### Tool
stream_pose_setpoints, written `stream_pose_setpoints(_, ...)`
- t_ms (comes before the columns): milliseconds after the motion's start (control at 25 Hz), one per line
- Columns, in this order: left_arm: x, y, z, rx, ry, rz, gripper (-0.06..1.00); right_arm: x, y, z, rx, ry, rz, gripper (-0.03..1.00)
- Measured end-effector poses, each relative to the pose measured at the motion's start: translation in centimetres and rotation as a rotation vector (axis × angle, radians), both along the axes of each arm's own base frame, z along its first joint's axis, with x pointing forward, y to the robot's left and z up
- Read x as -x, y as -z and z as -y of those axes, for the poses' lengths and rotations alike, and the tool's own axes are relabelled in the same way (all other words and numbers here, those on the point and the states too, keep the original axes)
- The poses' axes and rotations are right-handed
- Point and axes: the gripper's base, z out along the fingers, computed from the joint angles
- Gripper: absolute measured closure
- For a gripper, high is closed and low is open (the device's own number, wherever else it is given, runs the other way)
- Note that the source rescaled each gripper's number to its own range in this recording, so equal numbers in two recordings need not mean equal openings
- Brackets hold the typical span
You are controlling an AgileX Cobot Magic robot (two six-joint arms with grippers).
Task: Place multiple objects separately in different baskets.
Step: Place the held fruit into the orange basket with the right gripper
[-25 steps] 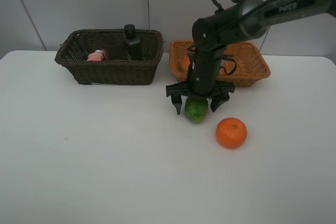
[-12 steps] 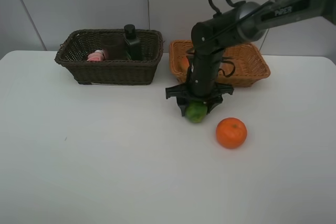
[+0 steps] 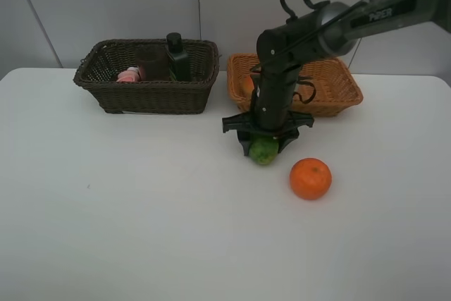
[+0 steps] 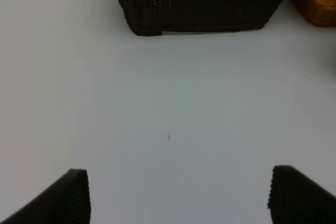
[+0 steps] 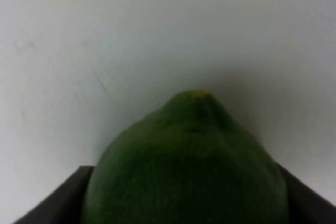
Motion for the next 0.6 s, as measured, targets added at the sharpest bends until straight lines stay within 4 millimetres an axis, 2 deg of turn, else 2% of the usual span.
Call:
stream_pose_setpoints(360, 0.0, 0.0, 0.0, 0.000, 0.000, 0.000, 0.05, 0.3, -0.2, 0.2, 0.020, 0.004, -0.029, 0.96)
stream_pose_setpoints(600, 0.0, 0.0, 0.0, 0.000, 0.000, 0.000, 0.05, 0.5, -2.9, 0.4, -0.001, 0.007, 0.006, 0.96)
